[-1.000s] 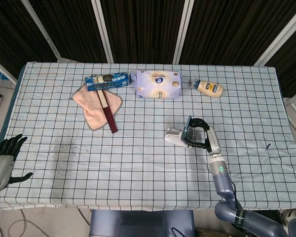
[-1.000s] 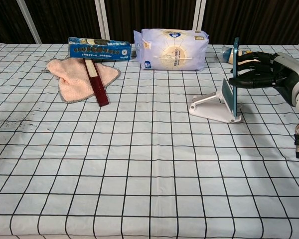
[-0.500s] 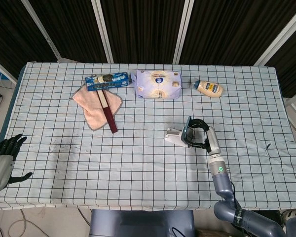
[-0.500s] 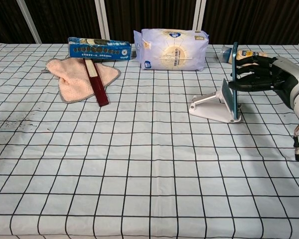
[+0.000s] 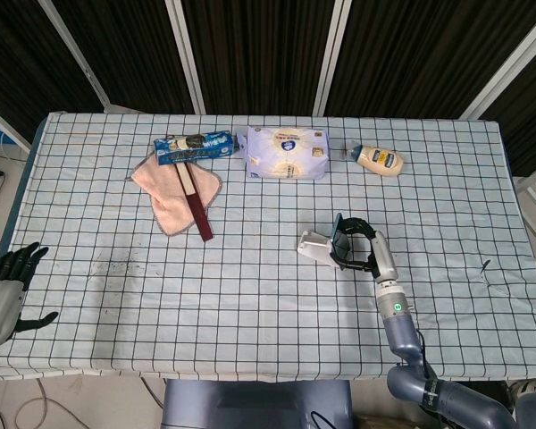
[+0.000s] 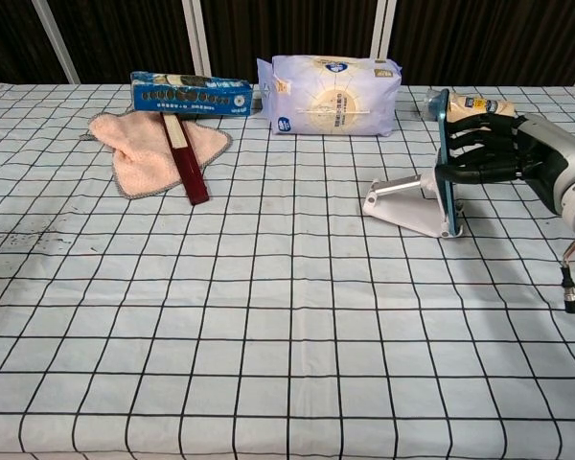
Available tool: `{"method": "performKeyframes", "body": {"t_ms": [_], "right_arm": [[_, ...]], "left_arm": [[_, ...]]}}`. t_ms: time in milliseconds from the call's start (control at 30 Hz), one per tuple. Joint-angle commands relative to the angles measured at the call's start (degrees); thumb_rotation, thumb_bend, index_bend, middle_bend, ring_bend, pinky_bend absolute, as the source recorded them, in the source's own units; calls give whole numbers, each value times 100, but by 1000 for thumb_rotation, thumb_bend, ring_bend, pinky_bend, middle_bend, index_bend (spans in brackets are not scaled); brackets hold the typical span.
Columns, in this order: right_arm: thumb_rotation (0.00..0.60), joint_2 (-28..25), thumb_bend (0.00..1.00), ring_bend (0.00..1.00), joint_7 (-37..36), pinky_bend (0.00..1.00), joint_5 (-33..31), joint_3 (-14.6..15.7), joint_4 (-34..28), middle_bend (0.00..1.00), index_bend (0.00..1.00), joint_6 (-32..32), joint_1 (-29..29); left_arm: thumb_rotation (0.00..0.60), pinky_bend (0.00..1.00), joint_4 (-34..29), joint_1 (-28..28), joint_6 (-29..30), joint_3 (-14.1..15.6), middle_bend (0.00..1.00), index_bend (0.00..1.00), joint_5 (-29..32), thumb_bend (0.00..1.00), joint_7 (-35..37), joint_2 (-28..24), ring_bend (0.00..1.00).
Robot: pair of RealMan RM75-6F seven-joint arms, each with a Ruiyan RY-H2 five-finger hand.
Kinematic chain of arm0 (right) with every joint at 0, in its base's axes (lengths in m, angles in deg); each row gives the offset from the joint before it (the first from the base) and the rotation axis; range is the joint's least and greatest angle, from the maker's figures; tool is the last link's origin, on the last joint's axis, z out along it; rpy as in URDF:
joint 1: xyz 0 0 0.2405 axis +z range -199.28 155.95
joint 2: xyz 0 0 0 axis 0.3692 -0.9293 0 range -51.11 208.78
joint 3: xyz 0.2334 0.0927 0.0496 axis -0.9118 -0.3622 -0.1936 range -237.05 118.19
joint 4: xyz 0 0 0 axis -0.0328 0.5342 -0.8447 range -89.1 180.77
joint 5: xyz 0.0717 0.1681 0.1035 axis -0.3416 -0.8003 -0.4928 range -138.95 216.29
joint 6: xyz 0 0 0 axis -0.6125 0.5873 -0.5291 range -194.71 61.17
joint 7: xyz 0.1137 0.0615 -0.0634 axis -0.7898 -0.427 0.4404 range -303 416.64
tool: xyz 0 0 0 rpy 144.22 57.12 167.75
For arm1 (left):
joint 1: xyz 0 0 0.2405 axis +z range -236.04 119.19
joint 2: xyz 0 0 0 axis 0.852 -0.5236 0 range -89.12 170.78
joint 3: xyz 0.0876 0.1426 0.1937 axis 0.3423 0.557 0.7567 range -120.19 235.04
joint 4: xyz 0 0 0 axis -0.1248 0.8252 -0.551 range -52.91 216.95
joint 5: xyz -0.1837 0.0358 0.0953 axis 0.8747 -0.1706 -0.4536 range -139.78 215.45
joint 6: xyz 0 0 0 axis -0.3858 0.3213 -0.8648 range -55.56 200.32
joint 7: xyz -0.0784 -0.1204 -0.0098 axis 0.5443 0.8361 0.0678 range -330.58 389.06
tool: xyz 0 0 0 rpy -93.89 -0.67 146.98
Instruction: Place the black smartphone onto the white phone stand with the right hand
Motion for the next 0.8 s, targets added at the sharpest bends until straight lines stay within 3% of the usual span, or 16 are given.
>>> {"method": "performKeyframes", "body": {"t_ms": [33, 333, 600, 800], "right_arm": [[600, 7, 615, 469, 25, 183, -14, -1, 13, 535, 685, -11, 8], [600, -10, 352, 365, 77, 166, 10, 25, -49, 437, 569, -48, 32], [600, -40, 106, 239, 190, 152, -13, 49, -109, 244, 325, -77, 37], [600, -57, 14, 156, 363, 141, -70, 30, -170, 154, 184, -50, 40]], "left_arm": [[600, 0, -3, -1, 1, -1, 0, 0, 0, 0, -2, -2, 0], [600, 0, 0, -1, 5, -5, 0, 0, 1, 0, 2, -1, 0], [600, 0, -1, 3, 19, -7, 0, 0, -5, 0, 0, -1, 0], [600, 0, 3, 5, 26, -7, 0, 0, -11, 0, 10, 0, 0]]}}
